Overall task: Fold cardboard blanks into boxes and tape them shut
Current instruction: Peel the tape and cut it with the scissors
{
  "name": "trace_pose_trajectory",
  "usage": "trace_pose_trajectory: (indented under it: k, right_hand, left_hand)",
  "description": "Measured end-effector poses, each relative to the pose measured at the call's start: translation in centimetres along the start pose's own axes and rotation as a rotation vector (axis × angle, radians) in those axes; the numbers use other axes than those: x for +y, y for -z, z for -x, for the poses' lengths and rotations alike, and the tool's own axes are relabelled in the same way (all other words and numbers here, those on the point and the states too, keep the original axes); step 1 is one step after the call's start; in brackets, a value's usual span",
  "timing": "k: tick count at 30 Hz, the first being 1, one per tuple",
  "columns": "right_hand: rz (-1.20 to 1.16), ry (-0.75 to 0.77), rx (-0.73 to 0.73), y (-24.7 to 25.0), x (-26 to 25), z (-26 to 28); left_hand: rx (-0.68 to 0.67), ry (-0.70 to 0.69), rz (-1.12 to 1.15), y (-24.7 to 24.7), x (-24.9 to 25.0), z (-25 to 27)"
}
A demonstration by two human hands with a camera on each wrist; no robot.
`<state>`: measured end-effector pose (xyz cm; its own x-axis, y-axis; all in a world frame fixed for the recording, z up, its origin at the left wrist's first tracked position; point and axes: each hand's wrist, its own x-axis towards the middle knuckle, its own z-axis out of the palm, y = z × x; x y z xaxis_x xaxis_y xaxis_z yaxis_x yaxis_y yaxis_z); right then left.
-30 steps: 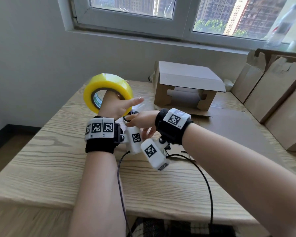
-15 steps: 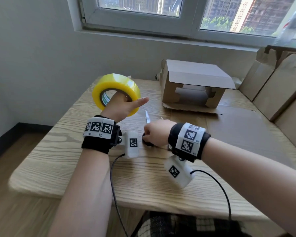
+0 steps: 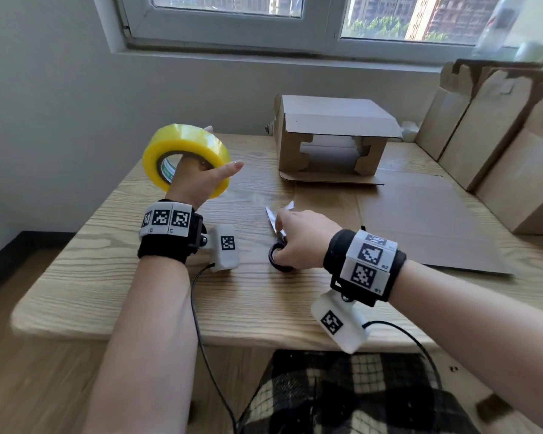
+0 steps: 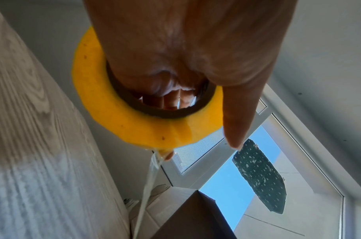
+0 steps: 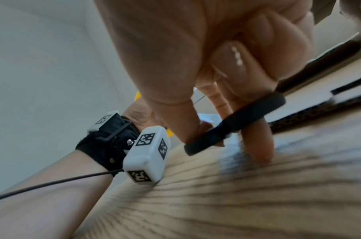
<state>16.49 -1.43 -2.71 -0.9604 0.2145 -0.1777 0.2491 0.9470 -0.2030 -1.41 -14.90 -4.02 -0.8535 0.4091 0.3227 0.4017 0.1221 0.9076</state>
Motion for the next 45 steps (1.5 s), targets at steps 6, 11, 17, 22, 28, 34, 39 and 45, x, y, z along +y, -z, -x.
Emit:
trace_pose_trajectory:
  k: [6,11,17,22,28,34,39,45]
  right_hand:
    - [0.155,-0.009,0.068,1.1,0.8,1.5]
    - [0.353,0.089,0.331,2.3,0.6,3.2]
    - [0.502,0.13,0.449,2.5,-1.6,3.6]
    - [0.544,0.083,0.416,2.4,-3.8,1.8]
    - [0.566,0.096,0.346,2.3,-6.3,-0.3]
    - [0.579,0.146,0.29,2.4,-7.6,-1.2]
    - [0.589,0.197,0.302,2.3,-7.8,-1.1]
    - [0.594,0.212,0.295,1.8,-7.7,-1.0]
  left_hand:
    - [-0.003,0.039,-0.012,0.0,-0.6,-0.2]
    - [0.027,0.061,-0.056,0.0,0.2,0.3]
    - [0.039,0.084,-0.111,0.0,0.9,0.8]
    - [0.056,0.089,-0.122,-0.1,0.6,0.5]
    - [0.052,0.064,-0.135,-0.5,0.9,0.6]
    - [0.063,0.079,-0.156,-0.3,0.8,0.6]
    - [0.078,0.1,-0.142,-0.2,0.7,0.5]
    - [0.123,0.101,-0.093,-0.1,0.9,0.7]
